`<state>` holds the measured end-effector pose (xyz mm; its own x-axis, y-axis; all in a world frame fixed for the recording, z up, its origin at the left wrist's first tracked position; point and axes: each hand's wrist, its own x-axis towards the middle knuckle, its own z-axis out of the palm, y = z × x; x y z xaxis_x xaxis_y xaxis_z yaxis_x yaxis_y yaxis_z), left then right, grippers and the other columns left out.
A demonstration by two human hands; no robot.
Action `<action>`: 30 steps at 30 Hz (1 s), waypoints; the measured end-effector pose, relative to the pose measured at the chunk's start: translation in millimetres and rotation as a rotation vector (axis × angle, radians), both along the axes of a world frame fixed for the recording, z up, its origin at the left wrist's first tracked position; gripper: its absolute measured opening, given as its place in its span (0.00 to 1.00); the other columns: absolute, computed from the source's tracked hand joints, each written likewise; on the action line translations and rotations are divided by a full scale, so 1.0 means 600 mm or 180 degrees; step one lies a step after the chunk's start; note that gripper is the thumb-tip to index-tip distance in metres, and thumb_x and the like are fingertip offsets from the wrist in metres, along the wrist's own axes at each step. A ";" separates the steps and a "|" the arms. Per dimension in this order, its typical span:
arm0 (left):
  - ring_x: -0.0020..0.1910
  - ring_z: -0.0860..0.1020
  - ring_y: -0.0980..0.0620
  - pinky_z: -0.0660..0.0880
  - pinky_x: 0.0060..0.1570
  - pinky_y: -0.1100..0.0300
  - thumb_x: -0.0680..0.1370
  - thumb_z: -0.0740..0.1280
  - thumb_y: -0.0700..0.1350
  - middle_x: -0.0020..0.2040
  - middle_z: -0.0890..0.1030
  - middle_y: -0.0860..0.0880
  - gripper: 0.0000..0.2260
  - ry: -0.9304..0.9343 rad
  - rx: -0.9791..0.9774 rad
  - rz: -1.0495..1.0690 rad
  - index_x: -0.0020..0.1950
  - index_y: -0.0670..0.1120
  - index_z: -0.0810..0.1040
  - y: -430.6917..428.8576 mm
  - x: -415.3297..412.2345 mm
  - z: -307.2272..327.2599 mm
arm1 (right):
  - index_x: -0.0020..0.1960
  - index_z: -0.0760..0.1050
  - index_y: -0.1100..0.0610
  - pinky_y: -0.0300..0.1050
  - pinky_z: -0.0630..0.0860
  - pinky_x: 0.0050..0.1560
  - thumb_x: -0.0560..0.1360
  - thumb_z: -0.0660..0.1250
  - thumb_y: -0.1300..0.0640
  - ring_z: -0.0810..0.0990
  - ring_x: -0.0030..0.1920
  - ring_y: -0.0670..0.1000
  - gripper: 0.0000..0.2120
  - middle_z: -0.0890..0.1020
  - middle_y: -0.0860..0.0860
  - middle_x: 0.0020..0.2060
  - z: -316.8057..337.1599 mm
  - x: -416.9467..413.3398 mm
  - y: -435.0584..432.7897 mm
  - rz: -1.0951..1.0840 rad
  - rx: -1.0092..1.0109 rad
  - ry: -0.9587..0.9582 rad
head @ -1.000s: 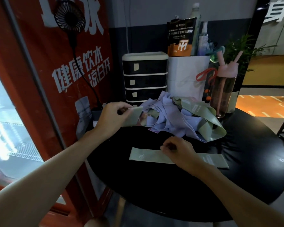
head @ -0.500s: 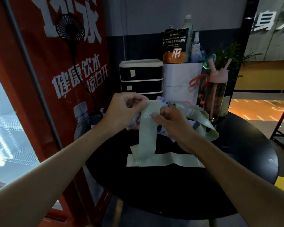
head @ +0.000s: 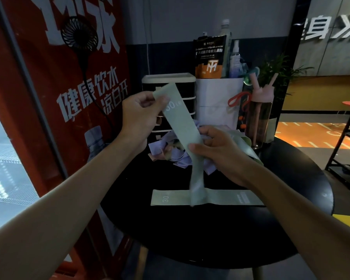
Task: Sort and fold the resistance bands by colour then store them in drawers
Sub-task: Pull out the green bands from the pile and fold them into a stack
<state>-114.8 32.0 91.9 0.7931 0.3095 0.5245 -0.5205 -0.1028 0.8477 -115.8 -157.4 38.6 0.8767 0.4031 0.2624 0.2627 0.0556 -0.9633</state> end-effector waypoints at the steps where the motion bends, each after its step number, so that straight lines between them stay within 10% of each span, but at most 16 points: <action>1: 0.34 0.80 0.56 0.74 0.31 0.63 0.78 0.71 0.40 0.40 0.84 0.46 0.04 0.0030 -0.0111 0.0035 0.48 0.39 0.82 0.004 0.002 0.000 | 0.58 0.75 0.59 0.41 0.79 0.38 0.75 0.70 0.63 0.84 0.40 0.51 0.12 0.86 0.57 0.43 -0.001 -0.001 -0.006 0.0020 -0.0014 0.0024; 9: 0.36 0.81 0.52 0.76 0.33 0.63 0.79 0.70 0.40 0.41 0.84 0.44 0.11 0.0433 -0.0600 0.0207 0.37 0.45 0.76 0.037 0.012 -0.042 | 0.61 0.75 0.59 0.43 0.81 0.46 0.72 0.70 0.60 0.83 0.44 0.54 0.18 0.85 0.60 0.45 -0.032 -0.008 -0.058 0.0156 0.0029 0.0491; 21: 0.35 0.83 0.54 0.79 0.34 0.64 0.79 0.68 0.36 0.46 0.82 0.40 0.03 0.0883 -0.1009 0.0270 0.51 0.38 0.77 0.064 -0.013 -0.166 | 0.56 0.77 0.54 0.40 0.76 0.39 0.74 0.71 0.63 0.84 0.40 0.49 0.11 0.86 0.56 0.46 -0.086 -0.007 -0.165 -0.0400 -0.0953 0.0645; 30: 0.38 0.80 0.60 0.77 0.39 0.64 0.77 0.70 0.35 0.45 0.84 0.48 0.08 0.0899 0.0927 0.0318 0.47 0.48 0.82 0.062 -0.045 -0.270 | 0.47 0.71 0.60 0.37 0.74 0.30 0.72 0.73 0.66 0.79 0.31 0.45 0.11 0.82 0.51 0.31 -0.139 0.005 -0.194 -0.1234 -0.0724 0.0434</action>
